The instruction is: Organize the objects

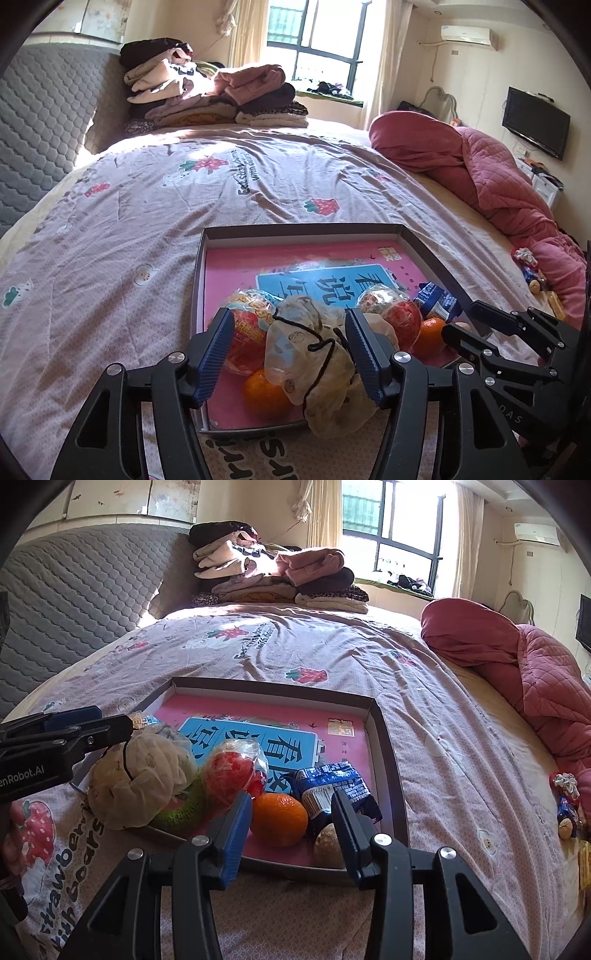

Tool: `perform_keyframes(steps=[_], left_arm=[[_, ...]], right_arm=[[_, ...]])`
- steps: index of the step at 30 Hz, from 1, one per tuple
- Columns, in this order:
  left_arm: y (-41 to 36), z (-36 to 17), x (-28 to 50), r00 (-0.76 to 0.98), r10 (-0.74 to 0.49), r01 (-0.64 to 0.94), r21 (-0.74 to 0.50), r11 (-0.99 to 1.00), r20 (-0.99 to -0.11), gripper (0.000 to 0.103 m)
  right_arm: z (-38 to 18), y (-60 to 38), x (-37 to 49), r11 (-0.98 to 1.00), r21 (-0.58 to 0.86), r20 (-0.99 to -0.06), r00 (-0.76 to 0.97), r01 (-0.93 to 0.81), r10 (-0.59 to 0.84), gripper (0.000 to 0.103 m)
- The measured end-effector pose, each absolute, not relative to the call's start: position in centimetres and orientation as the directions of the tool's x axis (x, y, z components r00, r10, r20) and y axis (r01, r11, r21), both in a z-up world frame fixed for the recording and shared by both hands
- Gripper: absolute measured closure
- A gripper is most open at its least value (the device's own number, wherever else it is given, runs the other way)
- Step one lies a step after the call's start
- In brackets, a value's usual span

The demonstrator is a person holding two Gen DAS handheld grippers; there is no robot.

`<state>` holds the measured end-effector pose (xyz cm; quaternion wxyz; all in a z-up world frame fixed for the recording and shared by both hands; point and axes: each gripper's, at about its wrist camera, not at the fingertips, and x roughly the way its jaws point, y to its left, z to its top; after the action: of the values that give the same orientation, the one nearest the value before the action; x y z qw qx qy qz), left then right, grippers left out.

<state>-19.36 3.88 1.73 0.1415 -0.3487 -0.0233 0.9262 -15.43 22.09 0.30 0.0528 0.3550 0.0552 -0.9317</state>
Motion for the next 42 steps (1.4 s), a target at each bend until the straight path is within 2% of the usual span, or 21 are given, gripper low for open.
perform_keyframes(steps=[8, 16, 30, 42], left_arm=[[4.1, 2.2, -18.7, -0.717, 0.285, -0.250, -0.146, -0.957, -0.637, 0.038], [4.0, 3.0, -18.0, -0.725, 0.286, -0.252, -0.145, -0.957, -0.627, 0.032], [3.7, 5.3, -16.0, -0.752, 0.266, -0.244, -0.120, -0.962, -0.603, 0.026], [3.5, 7.7, -13.1, -0.779, 0.233, -0.215, -0.101, -0.971, -0.582, 0.024]], right_arm=[[1.1, 22.4, -15.1, -0.991, -0.059, -0.661, -0.749, 0.122, -0.053, 0.053], [2.0, 22.4, -14.7, -0.991, -0.065, -0.651, -0.758, 0.113, -0.044, 0.047], [4.5, 22.6, -13.2, -0.994, -0.055, -0.612, -0.790, 0.093, -0.040, 0.045], [7.1, 22.8, -11.2, -0.995, -0.044, -0.573, -0.818, 0.087, -0.046, 0.041]])
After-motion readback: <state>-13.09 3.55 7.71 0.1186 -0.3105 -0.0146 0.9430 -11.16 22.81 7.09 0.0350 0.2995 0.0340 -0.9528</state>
